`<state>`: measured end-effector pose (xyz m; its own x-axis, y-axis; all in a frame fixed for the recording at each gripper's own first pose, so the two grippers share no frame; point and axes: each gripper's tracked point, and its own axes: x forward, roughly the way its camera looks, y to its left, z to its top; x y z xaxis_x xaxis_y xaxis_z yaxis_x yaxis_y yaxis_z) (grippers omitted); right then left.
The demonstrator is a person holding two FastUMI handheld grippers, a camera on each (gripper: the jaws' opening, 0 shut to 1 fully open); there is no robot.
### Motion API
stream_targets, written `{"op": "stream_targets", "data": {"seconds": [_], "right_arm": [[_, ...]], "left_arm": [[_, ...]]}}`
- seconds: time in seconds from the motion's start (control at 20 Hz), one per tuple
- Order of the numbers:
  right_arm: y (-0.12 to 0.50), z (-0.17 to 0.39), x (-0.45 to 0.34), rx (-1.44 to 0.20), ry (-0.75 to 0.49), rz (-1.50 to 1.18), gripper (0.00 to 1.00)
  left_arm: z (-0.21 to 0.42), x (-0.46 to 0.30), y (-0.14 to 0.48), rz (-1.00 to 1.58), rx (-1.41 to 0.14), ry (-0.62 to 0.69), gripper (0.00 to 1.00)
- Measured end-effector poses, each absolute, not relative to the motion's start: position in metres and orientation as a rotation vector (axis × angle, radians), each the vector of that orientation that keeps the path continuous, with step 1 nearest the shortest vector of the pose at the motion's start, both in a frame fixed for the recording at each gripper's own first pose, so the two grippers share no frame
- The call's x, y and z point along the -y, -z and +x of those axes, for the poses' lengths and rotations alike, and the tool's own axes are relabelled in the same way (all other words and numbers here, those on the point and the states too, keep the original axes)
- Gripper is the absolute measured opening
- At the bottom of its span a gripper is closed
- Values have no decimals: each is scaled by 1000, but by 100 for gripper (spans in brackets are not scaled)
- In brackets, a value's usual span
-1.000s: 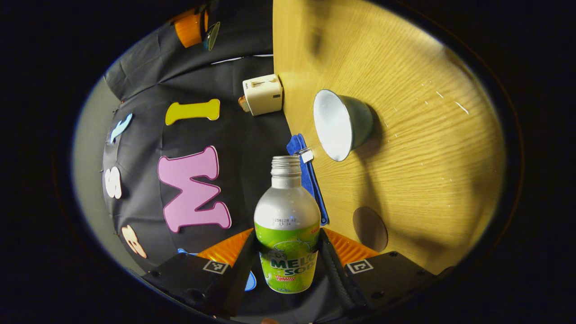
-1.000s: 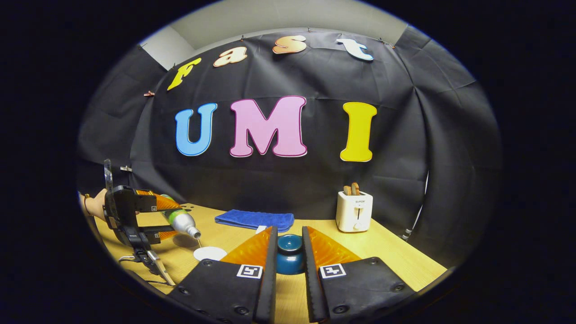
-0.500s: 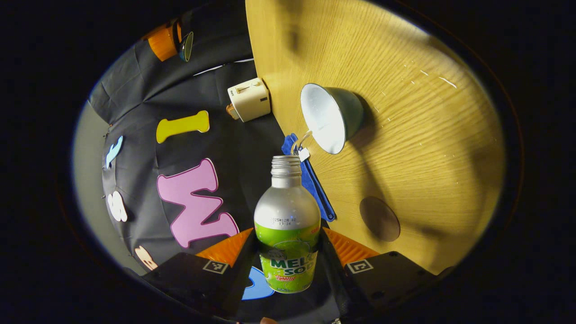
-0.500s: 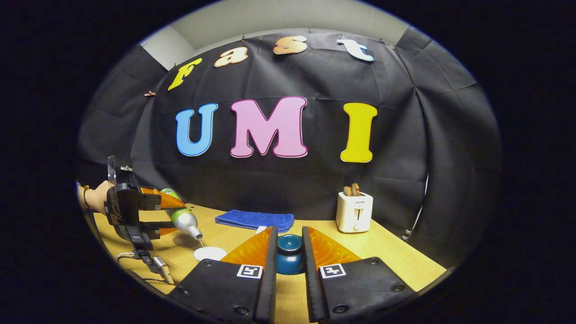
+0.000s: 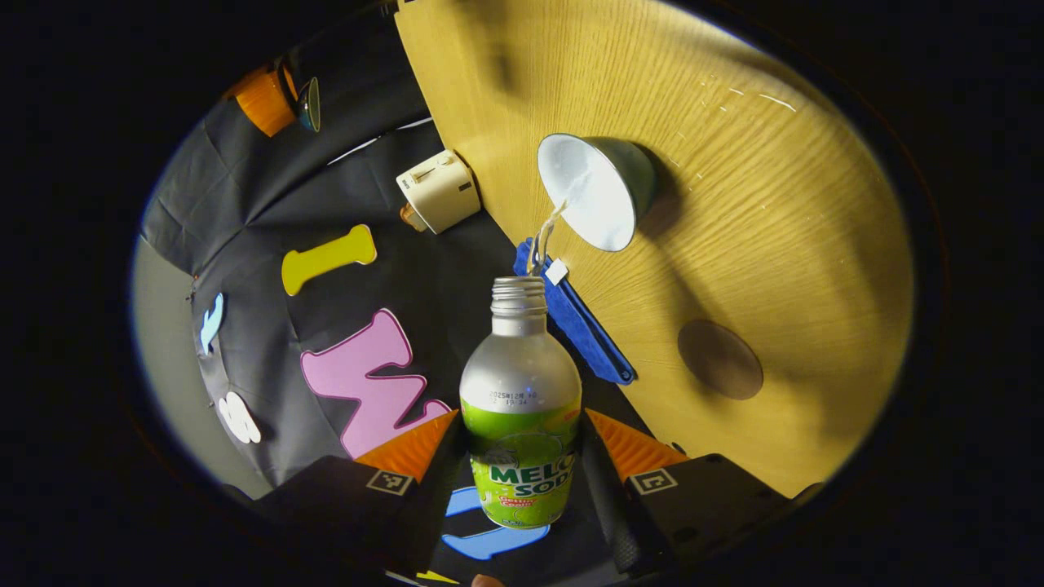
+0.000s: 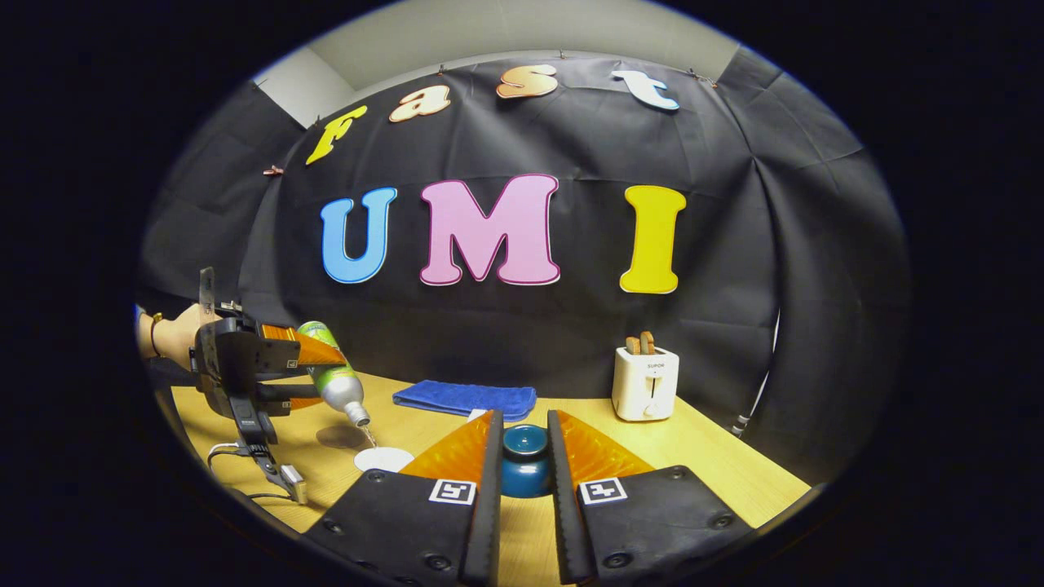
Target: Open the teacup lid with one hand, grasp the water bottle and pour water into the teacup with the other hand; after pouring, place the water bottle on the coaster and then close the teacup lid.
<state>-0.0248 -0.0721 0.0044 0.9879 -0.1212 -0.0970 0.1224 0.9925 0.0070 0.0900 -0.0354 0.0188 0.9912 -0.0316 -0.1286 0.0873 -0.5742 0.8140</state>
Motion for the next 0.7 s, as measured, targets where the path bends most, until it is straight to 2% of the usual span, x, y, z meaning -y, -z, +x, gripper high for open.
{"op": "stream_targets", "data": {"seconds": [0.4, 0.45, 0.5, 0.7], "right_arm": [[-9, -28, 78, -82, 134, 22, 31], [-9, -29, 78, -83, 134, 21, 27], [-9, -28, 78, -81, 135, 20, 31], [-11, -30, 78, -73, 134, 21, 31]], "left_arm": [[96, 43, -37, 2348, 31, 139, 81], [96, 46, -40, 2373, 56, 133, 81], [97, 50, -43, 2403, 88, 130, 81], [100, 59, -47, 2511, 159, 135, 81]]}}
